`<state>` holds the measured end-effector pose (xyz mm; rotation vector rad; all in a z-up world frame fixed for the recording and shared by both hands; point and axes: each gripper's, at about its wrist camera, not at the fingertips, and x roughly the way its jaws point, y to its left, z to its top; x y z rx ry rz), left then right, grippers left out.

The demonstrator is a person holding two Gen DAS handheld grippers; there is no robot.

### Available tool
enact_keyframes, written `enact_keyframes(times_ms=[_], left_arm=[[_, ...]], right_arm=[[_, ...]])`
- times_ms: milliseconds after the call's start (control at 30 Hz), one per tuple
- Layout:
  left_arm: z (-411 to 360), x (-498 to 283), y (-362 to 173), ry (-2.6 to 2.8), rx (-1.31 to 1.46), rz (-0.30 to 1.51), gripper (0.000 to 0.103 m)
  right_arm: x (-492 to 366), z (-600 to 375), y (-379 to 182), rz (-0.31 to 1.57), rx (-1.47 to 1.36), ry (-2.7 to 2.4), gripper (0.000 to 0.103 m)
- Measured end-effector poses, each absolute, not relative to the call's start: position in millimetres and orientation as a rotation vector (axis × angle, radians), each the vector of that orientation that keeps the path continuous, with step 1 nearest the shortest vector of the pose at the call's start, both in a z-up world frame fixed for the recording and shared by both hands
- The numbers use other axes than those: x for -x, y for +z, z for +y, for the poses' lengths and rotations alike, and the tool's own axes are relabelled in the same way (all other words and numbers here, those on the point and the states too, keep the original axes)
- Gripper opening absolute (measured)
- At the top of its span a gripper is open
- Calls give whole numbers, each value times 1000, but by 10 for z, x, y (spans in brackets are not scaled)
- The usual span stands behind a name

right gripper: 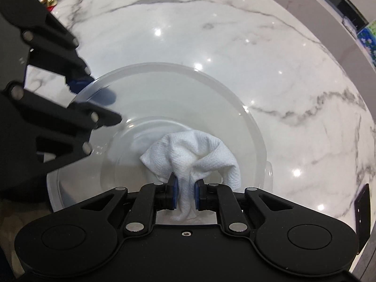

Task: Clean bowl
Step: 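Wipe the inner wall toward the left gripper with the cloth, then tilt the bowl with the left gripper while the right gripper lifts the cloth out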

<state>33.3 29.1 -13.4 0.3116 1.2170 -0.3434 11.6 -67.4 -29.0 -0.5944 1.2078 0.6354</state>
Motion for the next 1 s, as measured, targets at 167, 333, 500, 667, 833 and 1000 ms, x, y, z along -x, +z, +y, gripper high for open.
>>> enact_keyframes(times_ms=[167,333,500,667,833,1000], left_arm=[[322,-361,-129,-324,-296,1211,13],[336,-410,-129,-291,-290,1194,13],[385,-502,-132,-216,-278,1167,14],[434,-562,-49,-153,-264,1120,17],[411,-456,159,-159,-277,1027,46],[350,-218,306,-250,-310,992,40]], right_arm=[[-131,-783,-117,1187,483,655,11],[79,-1170,218,1137,404,653,11],[68,-1183,426,1089,326,648,11],[87,-1289,596,1032,260,637,11],[205,-1510,699,993,213,623,11],[318,-1642,715,975,212,606,11]])
